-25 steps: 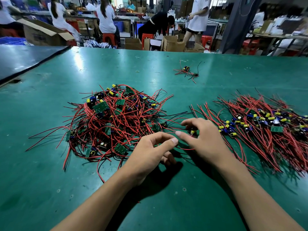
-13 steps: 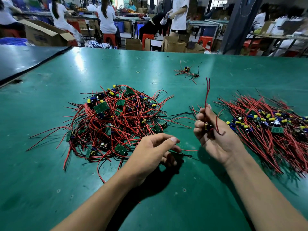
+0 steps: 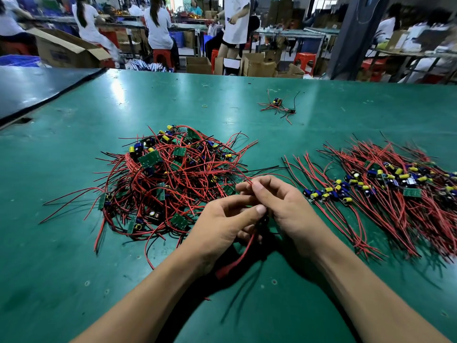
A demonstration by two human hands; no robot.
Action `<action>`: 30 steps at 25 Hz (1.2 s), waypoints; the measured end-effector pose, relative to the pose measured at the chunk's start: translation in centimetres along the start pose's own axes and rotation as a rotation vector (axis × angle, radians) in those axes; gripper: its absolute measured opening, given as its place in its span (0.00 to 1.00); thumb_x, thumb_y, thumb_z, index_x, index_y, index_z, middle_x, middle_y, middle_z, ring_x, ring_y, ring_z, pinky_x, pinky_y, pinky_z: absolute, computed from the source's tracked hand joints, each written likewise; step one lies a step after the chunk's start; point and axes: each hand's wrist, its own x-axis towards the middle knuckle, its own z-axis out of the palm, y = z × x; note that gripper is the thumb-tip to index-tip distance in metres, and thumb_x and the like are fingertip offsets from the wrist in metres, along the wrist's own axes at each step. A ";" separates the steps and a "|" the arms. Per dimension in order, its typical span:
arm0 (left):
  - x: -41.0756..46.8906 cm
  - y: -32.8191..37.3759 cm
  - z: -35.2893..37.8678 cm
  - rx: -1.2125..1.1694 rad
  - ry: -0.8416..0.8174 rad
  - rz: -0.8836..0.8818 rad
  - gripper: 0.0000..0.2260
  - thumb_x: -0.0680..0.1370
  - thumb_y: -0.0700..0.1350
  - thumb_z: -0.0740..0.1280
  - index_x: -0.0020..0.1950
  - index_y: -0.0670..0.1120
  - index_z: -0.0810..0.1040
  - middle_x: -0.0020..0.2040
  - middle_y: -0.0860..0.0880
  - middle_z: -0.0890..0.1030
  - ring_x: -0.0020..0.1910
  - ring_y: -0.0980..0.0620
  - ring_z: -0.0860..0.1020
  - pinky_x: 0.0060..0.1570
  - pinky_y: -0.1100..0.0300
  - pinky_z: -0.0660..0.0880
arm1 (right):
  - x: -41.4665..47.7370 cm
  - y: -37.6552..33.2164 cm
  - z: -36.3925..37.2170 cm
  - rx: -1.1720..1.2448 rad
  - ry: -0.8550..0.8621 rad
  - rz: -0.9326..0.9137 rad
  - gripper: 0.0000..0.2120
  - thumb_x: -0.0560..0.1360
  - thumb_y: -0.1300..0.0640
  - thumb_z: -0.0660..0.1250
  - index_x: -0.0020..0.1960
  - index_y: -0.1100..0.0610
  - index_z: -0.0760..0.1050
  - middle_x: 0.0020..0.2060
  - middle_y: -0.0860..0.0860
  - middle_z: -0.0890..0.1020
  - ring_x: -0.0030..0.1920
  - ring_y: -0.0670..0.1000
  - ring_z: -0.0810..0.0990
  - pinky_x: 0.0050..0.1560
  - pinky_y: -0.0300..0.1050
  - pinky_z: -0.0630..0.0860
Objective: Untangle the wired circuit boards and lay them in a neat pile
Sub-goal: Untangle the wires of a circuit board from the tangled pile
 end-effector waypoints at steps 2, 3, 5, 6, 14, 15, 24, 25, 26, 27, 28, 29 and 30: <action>0.0 -0.1 -0.1 0.018 0.015 0.007 0.14 0.69 0.44 0.74 0.52 0.41 0.83 0.37 0.44 0.79 0.28 0.52 0.75 0.29 0.63 0.74 | -0.1 -0.4 -1.2 -0.063 -0.052 -0.024 0.09 0.72 0.54 0.74 0.50 0.56 0.82 0.55 0.58 0.84 0.49 0.54 0.81 0.50 0.49 0.81; 0.0 0.0 -0.1 0.035 0.020 0.007 0.14 0.68 0.45 0.74 0.51 0.40 0.83 0.36 0.45 0.79 0.28 0.52 0.75 0.28 0.63 0.74 | -0.2 -0.8 -1.7 -0.093 -0.092 -0.013 0.10 0.71 0.55 0.75 0.52 0.56 0.82 0.54 0.59 0.84 0.50 0.53 0.81 0.51 0.49 0.80; -0.2 0.1 -0.1 0.058 0.019 0.001 0.13 0.68 0.44 0.74 0.49 0.39 0.83 0.35 0.47 0.78 0.28 0.53 0.73 0.29 0.64 0.72 | -0.3 -1.3 -2.4 -0.172 -0.150 0.005 0.10 0.71 0.56 0.75 0.52 0.56 0.83 0.49 0.58 0.84 0.47 0.51 0.81 0.49 0.44 0.81; -0.3 0.1 -0.1 0.064 0.017 -0.004 0.11 0.70 0.43 0.74 0.49 0.38 0.83 0.35 0.47 0.78 0.28 0.54 0.72 0.29 0.64 0.71 | -0.4 -1.5 -2.6 -0.224 -0.157 -0.004 0.10 0.72 0.56 0.75 0.52 0.56 0.84 0.47 0.57 0.84 0.46 0.50 0.82 0.47 0.41 0.80; -0.5 0.1 -0.3 0.250 -0.053 0.028 0.06 0.73 0.43 0.75 0.49 0.45 0.85 0.34 0.49 0.78 0.30 0.52 0.71 0.33 0.63 0.69 | -0.1 -1.2 -2.2 -0.234 0.121 0.066 0.19 0.66 0.39 0.74 0.39 0.55 0.84 0.31 0.53 0.80 0.33 0.51 0.76 0.37 0.45 0.74; -0.5 0.1 -0.3 0.262 -0.049 0.031 0.07 0.73 0.43 0.75 0.50 0.45 0.85 0.34 0.48 0.78 0.29 0.52 0.71 0.33 0.63 0.69 | -0.1 -1.1 -2.1 -0.224 0.124 0.076 0.19 0.66 0.39 0.74 0.38 0.55 0.83 0.31 0.53 0.80 0.33 0.52 0.76 0.38 0.46 0.73; -0.4 0.3 0.4 0.181 0.026 -0.024 0.11 0.79 0.47 0.66 0.41 0.43 0.84 0.37 0.41 0.80 0.35 0.45 0.77 0.40 0.54 0.72 | 0.0 -0.9 -1.6 -0.249 0.049 0.035 0.16 0.69 0.42 0.73 0.36 0.56 0.82 0.28 0.53 0.79 0.27 0.47 0.74 0.29 0.36 0.69; -0.4 0.3 0.4 0.166 0.019 -0.020 0.11 0.79 0.46 0.67 0.42 0.43 0.84 0.38 0.39 0.81 0.35 0.44 0.78 0.42 0.51 0.73 | 0.0 -0.8 -1.6 -0.235 0.045 0.049 0.17 0.69 0.41 0.73 0.36 0.55 0.82 0.28 0.53 0.79 0.27 0.47 0.74 0.30 0.38 0.70; -0.5 0.3 0.4 0.161 0.016 -0.014 0.10 0.79 0.46 0.67 0.42 0.43 0.84 0.38 0.39 0.82 0.35 0.43 0.79 0.44 0.49 0.73 | 0.0 -0.8 -1.7 -0.216 0.047 0.074 0.17 0.68 0.40 0.74 0.36 0.55 0.82 0.28 0.53 0.78 0.27 0.49 0.74 0.30 0.41 0.72; -0.5 0.2 0.4 0.165 0.019 -0.012 0.10 0.79 0.45 0.67 0.43 0.43 0.84 0.38 0.40 0.83 0.34 0.44 0.80 0.44 0.49 0.74 | 0.0 -0.8 -1.7 -0.198 0.048 0.102 0.17 0.67 0.40 0.74 0.37 0.55 0.82 0.28 0.53 0.77 0.26 0.50 0.74 0.30 0.42 0.73; -0.6 0.1 0.4 0.173 0.023 -0.011 0.09 0.79 0.45 0.67 0.43 0.42 0.84 0.37 0.41 0.84 0.34 0.45 0.80 0.43 0.51 0.76 | 0.0 -0.7 -1.7 -0.180 0.050 0.126 0.17 0.68 0.40 0.74 0.37 0.55 0.81 0.28 0.53 0.77 0.25 0.51 0.74 0.29 0.42 0.74; -0.5 0.0 0.5 0.184 0.028 -0.007 0.09 0.79 0.44 0.67 0.44 0.42 0.84 0.37 0.41 0.84 0.33 0.45 0.81 0.42 0.52 0.76 | 0.0 -0.7 -1.7 -0.160 0.055 0.142 0.17 0.68 0.41 0.75 0.37 0.56 0.81 0.28 0.54 0.77 0.24 0.51 0.74 0.28 0.42 0.75; -0.5 0.0 0.5 0.197 0.034 0.000 0.08 0.79 0.44 0.67 0.44 0.42 0.84 0.36 0.42 0.84 0.33 0.45 0.81 0.41 0.51 0.77 | 0.0 -0.6 -1.7 -0.142 0.056 0.151 0.16 0.69 0.43 0.75 0.37 0.57 0.81 0.29 0.55 0.77 0.24 0.51 0.75 0.27 0.42 0.76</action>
